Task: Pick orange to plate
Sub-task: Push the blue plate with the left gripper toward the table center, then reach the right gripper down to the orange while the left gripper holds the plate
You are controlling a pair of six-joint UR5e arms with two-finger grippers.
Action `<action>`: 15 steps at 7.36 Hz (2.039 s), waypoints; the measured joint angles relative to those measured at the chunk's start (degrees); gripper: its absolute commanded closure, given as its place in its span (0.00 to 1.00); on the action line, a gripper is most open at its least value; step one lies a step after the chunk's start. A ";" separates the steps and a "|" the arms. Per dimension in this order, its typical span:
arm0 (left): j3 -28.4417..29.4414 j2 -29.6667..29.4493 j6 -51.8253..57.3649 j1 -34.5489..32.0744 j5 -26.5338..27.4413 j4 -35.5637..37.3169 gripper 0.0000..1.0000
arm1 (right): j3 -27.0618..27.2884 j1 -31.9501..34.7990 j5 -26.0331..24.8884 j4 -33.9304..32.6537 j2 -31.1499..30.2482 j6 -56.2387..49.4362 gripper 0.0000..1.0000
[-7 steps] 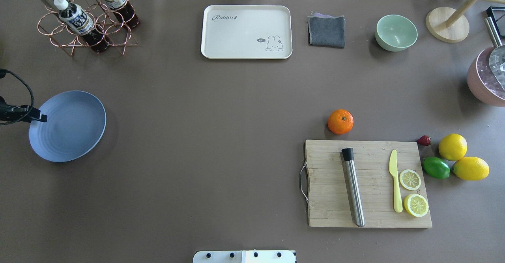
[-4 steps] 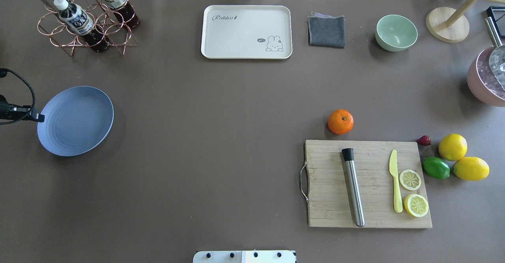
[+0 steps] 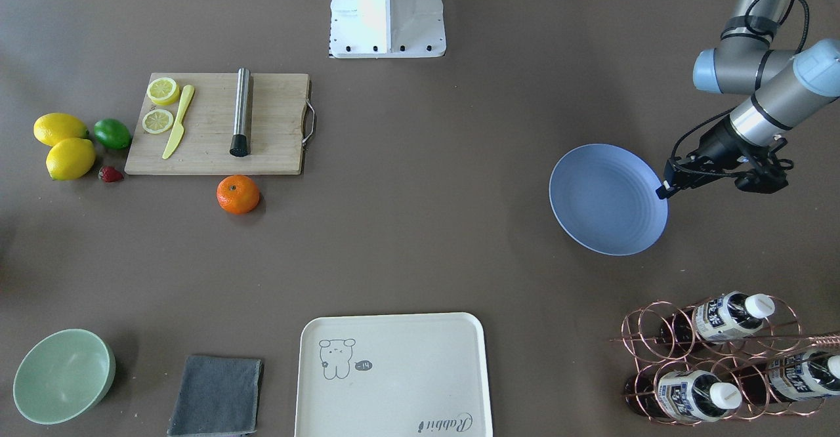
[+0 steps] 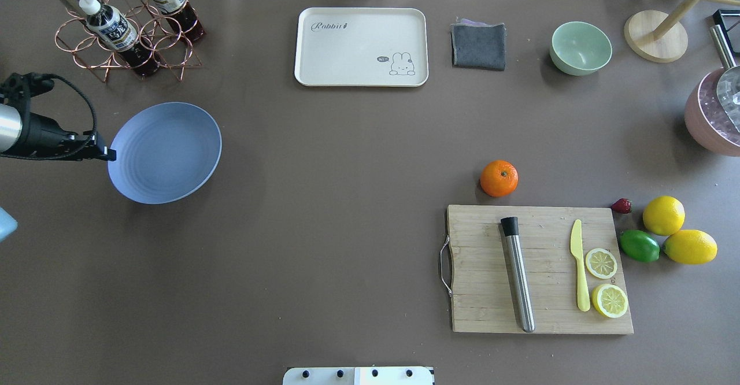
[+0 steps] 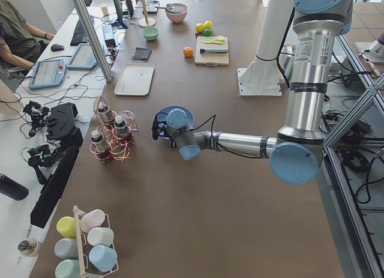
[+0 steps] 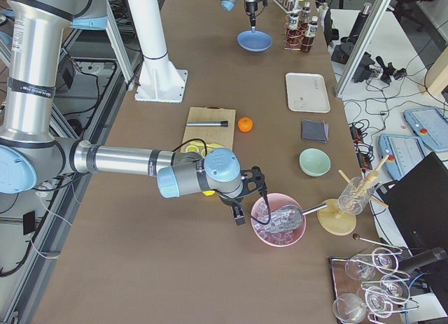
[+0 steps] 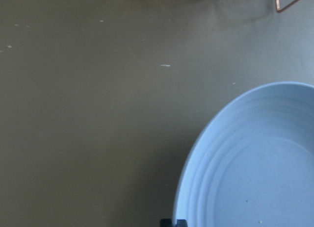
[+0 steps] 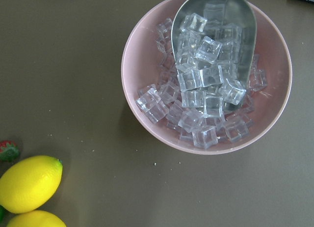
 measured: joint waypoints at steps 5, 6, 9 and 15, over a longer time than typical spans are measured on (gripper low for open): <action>-15.20 -11.77 -15.40 19.53 18.91 22.95 1.00 | 2.42 -9.84 2.22 -7.40 11.17 13.95 0.00; -15.27 -14.22 -17.47 24.23 23.34 25.30 1.00 | 3.81 -12.75 2.38 -7.26 12.59 17.66 0.00; -11.73 -21.17 -21.32 31.97 31.04 29.64 1.00 | 5.05 -23.96 -1.26 -6.71 19.27 29.07 0.00; -9.46 -23.03 -21.50 32.87 32.21 30.12 0.21 | 1.60 -48.33 -22.04 -5.16 30.27 51.05 0.00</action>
